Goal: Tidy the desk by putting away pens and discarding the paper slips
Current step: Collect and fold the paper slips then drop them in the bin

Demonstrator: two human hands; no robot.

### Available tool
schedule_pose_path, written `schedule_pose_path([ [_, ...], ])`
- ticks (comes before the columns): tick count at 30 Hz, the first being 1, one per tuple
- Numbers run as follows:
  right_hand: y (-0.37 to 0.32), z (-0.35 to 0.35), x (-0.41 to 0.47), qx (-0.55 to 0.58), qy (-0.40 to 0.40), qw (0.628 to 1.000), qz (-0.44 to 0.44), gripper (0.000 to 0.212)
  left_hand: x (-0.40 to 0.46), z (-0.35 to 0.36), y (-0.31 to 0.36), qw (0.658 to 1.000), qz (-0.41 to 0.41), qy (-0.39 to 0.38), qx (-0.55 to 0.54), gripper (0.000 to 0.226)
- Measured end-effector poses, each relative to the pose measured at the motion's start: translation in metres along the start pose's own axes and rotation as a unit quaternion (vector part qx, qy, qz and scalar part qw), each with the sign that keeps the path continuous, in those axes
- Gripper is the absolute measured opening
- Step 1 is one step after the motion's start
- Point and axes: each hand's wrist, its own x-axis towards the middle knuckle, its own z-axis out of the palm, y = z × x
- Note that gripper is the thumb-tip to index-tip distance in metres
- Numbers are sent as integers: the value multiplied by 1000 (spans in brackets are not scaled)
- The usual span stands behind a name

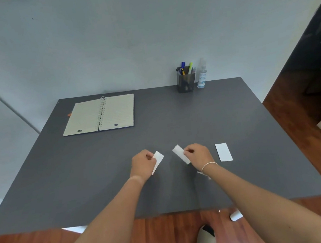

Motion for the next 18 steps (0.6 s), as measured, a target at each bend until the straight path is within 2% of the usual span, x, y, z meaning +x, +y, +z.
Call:
schedule_pose_path([
  [4,-10,-1,-4,145,24,988,36,10,1,2,12,998,1,12,-62,14],
  [7,-16,-2,-6,228,22,972,48,19,3,3,17,995,-10,12,-103,17],
  [10,-22,-6,-10,285,-2,957,51,21,4,5,19,991,-22,10,-134,22],
  [14,-23,-4,-15,289,-43,955,49,23,4,8,24,983,-37,-16,-178,25],
  [18,-19,-2,-19,260,-13,964,59,21,2,13,25,975,-48,-67,-208,20],
])
